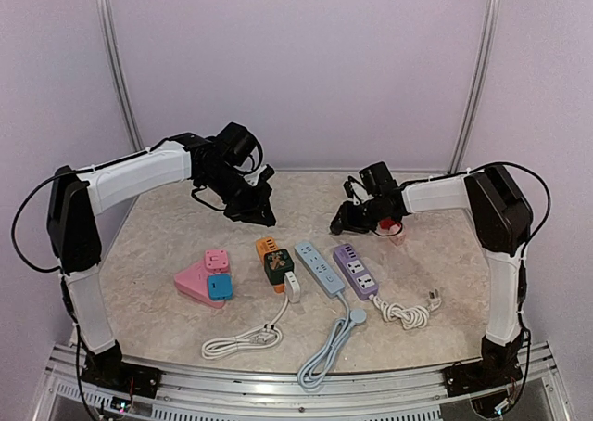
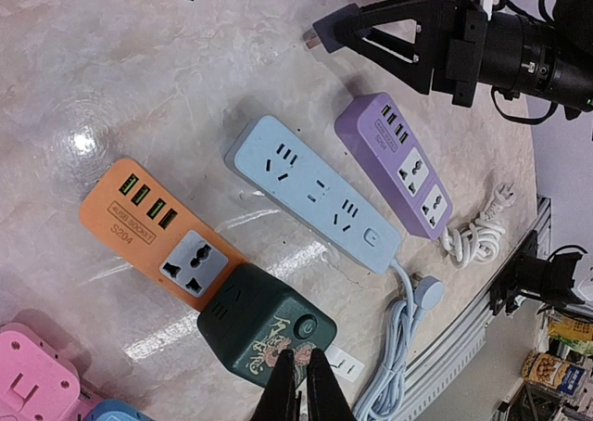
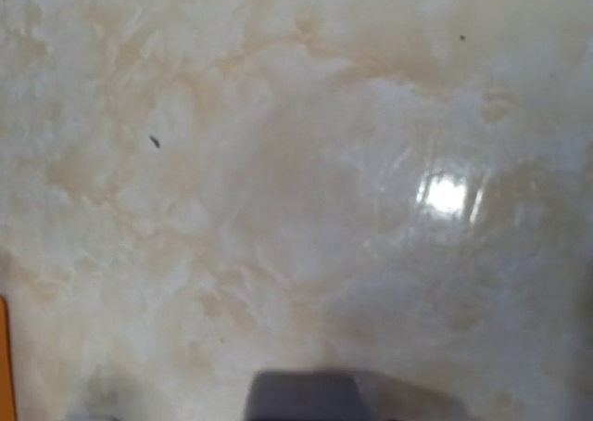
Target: Pull the plug off the socket
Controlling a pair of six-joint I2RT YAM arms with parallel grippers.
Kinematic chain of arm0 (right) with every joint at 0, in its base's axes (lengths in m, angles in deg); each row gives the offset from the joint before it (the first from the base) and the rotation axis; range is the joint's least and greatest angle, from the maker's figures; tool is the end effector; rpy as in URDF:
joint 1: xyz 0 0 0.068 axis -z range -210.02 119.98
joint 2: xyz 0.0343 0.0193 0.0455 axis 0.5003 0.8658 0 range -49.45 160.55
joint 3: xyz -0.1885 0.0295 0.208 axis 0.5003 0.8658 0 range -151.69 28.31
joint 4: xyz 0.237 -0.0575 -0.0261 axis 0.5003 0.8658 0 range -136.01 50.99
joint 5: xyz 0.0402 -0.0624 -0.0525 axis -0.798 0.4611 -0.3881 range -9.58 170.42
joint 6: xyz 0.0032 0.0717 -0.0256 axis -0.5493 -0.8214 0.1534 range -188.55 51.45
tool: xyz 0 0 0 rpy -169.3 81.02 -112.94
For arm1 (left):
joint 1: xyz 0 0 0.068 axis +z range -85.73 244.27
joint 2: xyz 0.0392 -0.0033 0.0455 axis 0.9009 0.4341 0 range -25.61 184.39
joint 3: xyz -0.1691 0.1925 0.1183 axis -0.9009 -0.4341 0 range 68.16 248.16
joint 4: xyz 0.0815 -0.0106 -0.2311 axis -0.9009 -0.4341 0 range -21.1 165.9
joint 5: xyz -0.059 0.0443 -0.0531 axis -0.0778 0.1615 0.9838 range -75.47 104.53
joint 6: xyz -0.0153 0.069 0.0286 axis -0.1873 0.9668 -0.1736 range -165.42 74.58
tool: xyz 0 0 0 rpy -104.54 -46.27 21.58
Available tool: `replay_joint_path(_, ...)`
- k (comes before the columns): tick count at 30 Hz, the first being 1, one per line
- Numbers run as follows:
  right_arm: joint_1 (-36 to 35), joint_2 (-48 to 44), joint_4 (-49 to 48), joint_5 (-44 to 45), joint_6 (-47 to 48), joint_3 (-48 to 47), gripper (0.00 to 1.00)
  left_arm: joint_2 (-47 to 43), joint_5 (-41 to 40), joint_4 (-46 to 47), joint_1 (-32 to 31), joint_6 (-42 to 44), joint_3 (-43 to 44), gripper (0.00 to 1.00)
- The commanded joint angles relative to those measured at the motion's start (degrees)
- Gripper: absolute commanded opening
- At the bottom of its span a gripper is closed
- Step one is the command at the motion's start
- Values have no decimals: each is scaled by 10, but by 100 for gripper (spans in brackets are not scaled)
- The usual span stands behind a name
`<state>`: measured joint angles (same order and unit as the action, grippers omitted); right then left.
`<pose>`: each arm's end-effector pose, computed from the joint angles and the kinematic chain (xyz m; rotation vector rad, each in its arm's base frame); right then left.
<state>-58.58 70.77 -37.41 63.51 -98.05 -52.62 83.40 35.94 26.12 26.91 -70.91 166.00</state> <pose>0.3978 0.2379 0.1516 -0.1236 2.5222 0.7985 0.3109 -0.2671 0.2698 0.4236 2.7560 -0.8255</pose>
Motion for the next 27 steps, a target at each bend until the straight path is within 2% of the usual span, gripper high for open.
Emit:
replay_joint_path(1, 8, 7, -5, 2, 5, 16, 45, -7, 1, -1, 0, -1, -5, 6)
replay_joint_path(5, 12, -1, 3, 17, 11, 21, 54, -6, 0, -3, 0, -1, -5, 6)
replay_joint_path(16, -4, -57, 84, 121, 49, -3, 66, 1, -8, -6, 2, -6, -3, 6)
replay_joint_path(22, -53, -112, 130, 185, 61, -5, 69, -2, -10, 0, 5, -13, -21, 6)
replay_joint_path(27, -127, -143, 159, 219, 54, 9, 69, -9, -7, 16, 16, -23, -46, 6)
